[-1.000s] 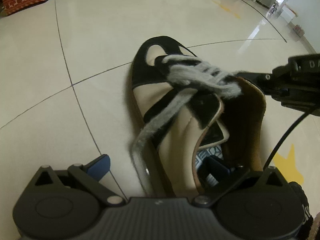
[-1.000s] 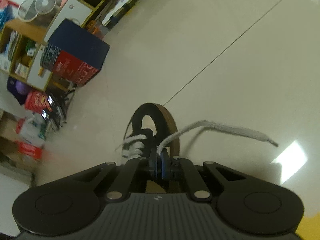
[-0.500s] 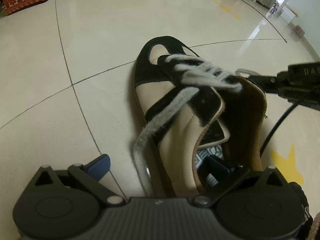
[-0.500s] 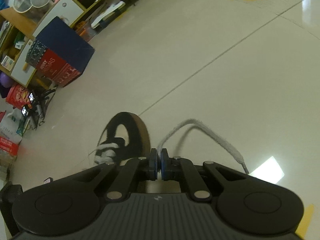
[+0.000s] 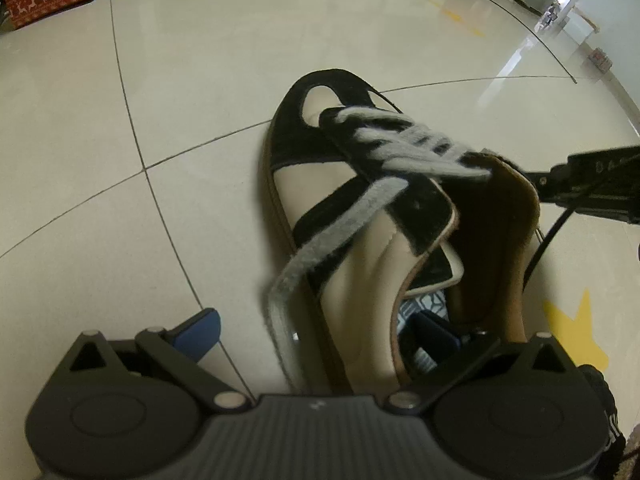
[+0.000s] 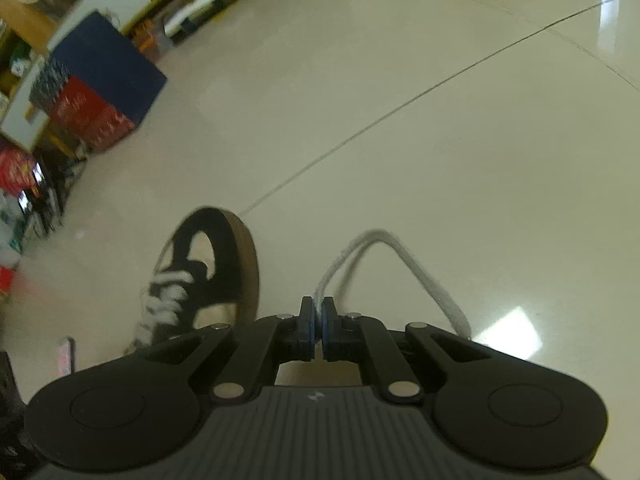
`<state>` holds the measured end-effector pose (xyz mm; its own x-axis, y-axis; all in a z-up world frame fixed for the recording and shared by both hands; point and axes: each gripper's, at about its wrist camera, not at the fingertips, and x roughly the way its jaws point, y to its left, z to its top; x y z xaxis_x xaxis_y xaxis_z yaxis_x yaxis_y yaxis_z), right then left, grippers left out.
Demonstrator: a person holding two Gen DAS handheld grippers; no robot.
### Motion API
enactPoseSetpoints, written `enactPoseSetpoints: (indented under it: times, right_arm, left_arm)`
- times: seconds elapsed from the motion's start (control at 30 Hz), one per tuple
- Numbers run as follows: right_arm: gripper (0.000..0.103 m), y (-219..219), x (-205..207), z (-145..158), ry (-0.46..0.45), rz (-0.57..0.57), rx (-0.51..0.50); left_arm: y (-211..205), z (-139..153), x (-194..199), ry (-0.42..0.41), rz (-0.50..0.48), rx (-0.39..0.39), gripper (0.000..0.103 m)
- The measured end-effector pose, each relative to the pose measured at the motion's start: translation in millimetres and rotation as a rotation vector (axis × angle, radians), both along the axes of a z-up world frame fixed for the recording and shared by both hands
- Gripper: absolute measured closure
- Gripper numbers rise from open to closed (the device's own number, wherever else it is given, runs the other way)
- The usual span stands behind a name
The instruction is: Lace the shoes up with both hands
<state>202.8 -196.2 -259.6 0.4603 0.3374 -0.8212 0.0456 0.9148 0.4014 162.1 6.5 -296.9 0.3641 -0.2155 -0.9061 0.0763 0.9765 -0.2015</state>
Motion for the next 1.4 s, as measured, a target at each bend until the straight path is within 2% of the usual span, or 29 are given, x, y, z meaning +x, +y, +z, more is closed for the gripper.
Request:
enactPoseSetpoints:
  times: [0.13, 0.27, 0.33, 0.43, 0.47, 0.5, 0.6, 0.9, 1.0, 1.07, 1.17, 1.23, 1.3, 1.37, 1.4]
  right_arm:
    - [0.100, 11.9, -0.6, -7.6, 0.071, 0.051, 0.000]
    - [0.095, 9.9, -0.6, -8.2, 0.099, 0.002, 0.082]
    - [0.094, 6.0, -3.4, -8.5, 0.113, -0.030, 0.125]
    - [0.090, -1.5, -8.9, -7.1, 0.127, -0.033, 0.181]
    - [0.074, -5.2, -10.9, -5.5, 0.120, -0.037, 0.191]
    - [0.062, -9.0, -11.8, -4.6, 0.115, -0.042, 0.189]
    - [0.062, -20.5, -10.0, -5.7, 0.115, -0.065, 0.152]
    - [0.062, -62.3, -0.2, -14.2, 0.156, -0.287, 0.110]
    - [0.062, -71.8, -1.8, -15.9, 0.157, -0.375, 0.127]
    - [0.062, -76.3, -2.4, -18.4, 0.157, -0.414, 0.144]
    - [0.062, -78.8, -3.4, -18.1, 0.140, -0.436, 0.143]
    - [0.062, -77.8, 1.2, -17.6, 0.113, -0.413, 0.105]
    - [0.062, -76.7, 5.9, -17.1, 0.085, -0.390, 0.068]
    - [0.062, -75.7, 10.5, -16.6, 0.058, -0.366, 0.030]
    - [0.062, -75.1, 12.8, -16.3, 0.045, -0.354, 0.012]
  left_arm:
    - [4.0, 1.6, 13.2, 0.001, -0.005, -0.005, 0.000]
    - [15.6, 3.5, 25.8, 0.035, -0.033, -0.026, 0.000]
    - [26.5, 5.6, 28.0, 0.077, -0.001, -0.026, 0.000]
    - [47.4, 15.0, 30.0, 0.070, 0.071, -0.048, 0.000]
    - [52.4, 18.7, 31.2, 0.058, 0.081, -0.050, 0.000]
    - [56.0, 22.3, 33.3, 0.046, 0.084, -0.049, 0.000]
    - [61.5, 31.9, 45.6, 0.013, 0.084, -0.039, 0.000]
    - [74.8, 50.0, 75.2, -0.130, 0.097, -0.080, 0.000]
    - [83.6, 50.6, 92.3, -0.169, 0.104, -0.077, 0.000]
    - [86.7, 46.9, 104.4, -0.167, 0.115, -0.083, 0.000]
    - [87.6, 40.9, 129.2, -0.156, 0.127, -0.094, 0.000]
    - [84.8, 39.8, 138.9, -0.163, 0.126, -0.087, 0.000]
    - [60.5, 43.5, 114.4, -0.169, 0.126, -0.085, 0.000]
    - [61.7, 47.8, 120.7, -0.167, 0.126, -0.094, 0.000]
    - [58.1, 47.2, 99.3, -0.168, 0.126, -0.095, 0.000]
